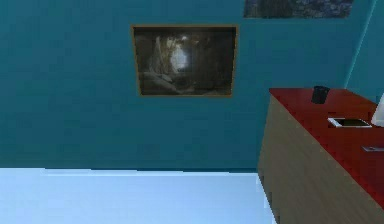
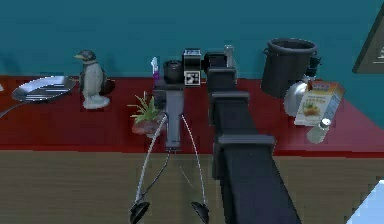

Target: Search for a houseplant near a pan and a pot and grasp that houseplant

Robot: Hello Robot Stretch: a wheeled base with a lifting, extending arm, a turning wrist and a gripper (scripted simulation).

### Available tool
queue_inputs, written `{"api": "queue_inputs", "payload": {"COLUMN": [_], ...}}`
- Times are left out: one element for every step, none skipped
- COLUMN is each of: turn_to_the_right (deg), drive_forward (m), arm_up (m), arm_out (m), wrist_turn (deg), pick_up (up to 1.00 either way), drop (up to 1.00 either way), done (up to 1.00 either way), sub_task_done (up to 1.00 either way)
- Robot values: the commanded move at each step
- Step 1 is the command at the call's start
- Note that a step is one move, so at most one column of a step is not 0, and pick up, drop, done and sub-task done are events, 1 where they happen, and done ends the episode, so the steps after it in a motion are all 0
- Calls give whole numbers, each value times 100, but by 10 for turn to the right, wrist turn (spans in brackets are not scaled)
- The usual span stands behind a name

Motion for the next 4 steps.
{"api": "queue_inputs", "payload": {"turn_to_the_right": [0, 0, 0, 0], "drive_forward": [0, 0, 0, 0], "arm_up": [0, 0, 0, 0], "arm_out": [0, 0, 0, 0], "wrist_turn": [450, 450, 450, 210], "pick_up": [0, 0, 0, 0], "drop": [0, 0, 0, 0], "done": [0, 0, 0, 0], "sub_task_done": [0, 0, 0, 0]}}
